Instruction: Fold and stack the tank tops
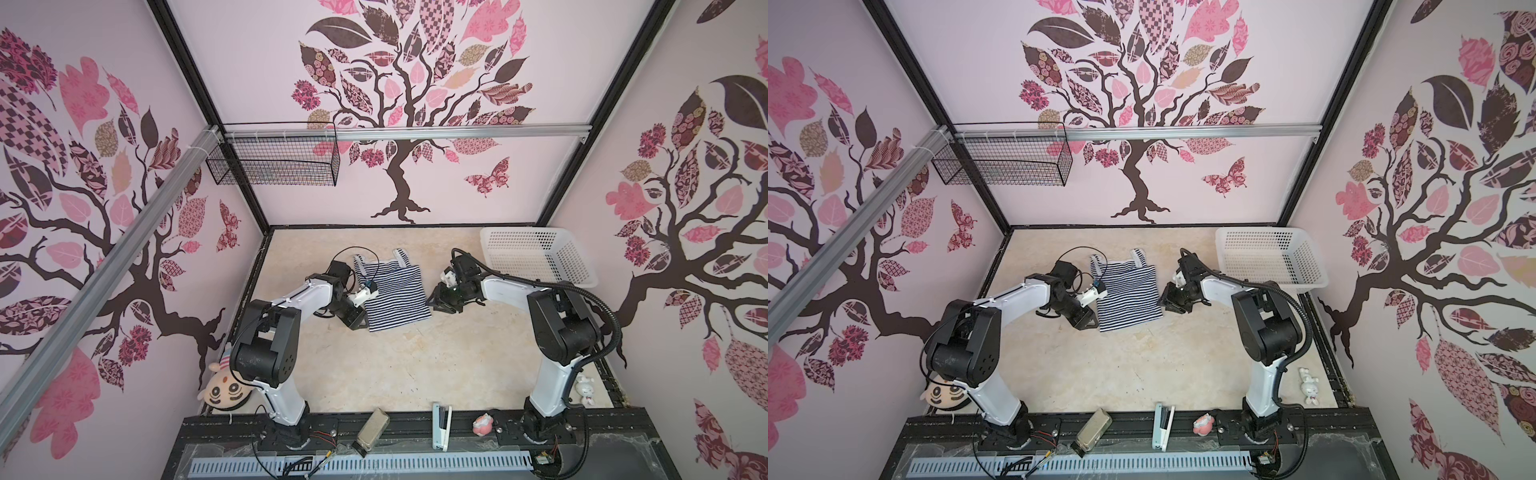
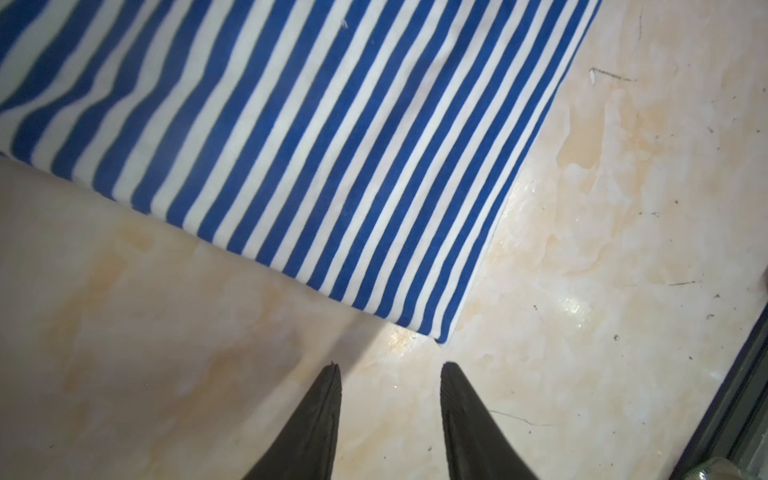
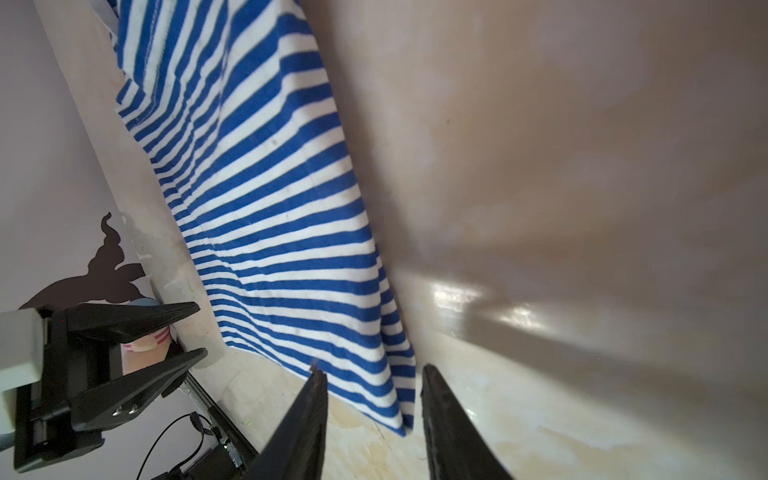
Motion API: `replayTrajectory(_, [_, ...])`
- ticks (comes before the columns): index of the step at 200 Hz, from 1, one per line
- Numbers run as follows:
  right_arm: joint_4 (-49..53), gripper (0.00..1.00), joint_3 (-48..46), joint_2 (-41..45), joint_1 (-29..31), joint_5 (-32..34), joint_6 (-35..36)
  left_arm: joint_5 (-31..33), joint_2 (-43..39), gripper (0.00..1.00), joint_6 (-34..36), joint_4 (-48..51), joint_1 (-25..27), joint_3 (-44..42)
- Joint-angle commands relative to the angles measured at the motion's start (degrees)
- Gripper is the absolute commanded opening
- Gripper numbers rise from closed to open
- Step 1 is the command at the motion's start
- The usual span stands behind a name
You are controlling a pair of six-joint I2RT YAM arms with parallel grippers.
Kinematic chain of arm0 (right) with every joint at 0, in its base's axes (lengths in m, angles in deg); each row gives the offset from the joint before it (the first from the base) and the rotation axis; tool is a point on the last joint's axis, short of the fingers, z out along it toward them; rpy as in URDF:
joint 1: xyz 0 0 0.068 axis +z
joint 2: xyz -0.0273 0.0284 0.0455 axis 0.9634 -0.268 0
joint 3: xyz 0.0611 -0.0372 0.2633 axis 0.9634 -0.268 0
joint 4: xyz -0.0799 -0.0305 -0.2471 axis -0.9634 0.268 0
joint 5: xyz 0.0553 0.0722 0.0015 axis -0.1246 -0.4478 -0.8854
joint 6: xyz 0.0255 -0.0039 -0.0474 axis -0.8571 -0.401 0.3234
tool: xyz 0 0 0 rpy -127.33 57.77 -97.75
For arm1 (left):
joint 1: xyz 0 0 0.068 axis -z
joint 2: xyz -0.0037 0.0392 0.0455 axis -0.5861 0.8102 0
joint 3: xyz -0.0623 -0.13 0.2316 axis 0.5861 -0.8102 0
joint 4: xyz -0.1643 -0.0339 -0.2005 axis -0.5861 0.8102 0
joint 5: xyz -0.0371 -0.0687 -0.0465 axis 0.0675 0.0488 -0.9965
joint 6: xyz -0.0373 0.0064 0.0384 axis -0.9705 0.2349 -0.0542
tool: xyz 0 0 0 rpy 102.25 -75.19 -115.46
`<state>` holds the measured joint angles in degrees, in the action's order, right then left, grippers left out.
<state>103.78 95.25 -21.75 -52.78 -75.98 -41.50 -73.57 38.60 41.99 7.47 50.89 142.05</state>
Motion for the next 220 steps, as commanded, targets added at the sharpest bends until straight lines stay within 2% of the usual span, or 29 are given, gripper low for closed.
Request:
replayTrajectory(1, [1.0,0.39,2.8,-1.5,0.4,-0.1,1.2,-1.6,1.4,0.43,-1.1,-0.6,-0.3,2.1])
replayTrajectory(82, [1.7,0.37,5.6,-4.0,0.4,-0.3,1.6,-2.3,6.0,0.42,-1.5,0.0,-0.3,5.6])
replayTrajectory(143, [1.2,0.35,6.3,-5.6,0.5,-0.7,1.3,-3.6,8.5,0.34,-1.6,0.9,-0.1,7.7])
replayTrajectory(220, [1.5,0.34,6.3,-6.0,0.5,-0.5,1.6,-3.2,10.0,0.32,-1.6,1.7,0.1,8.4])
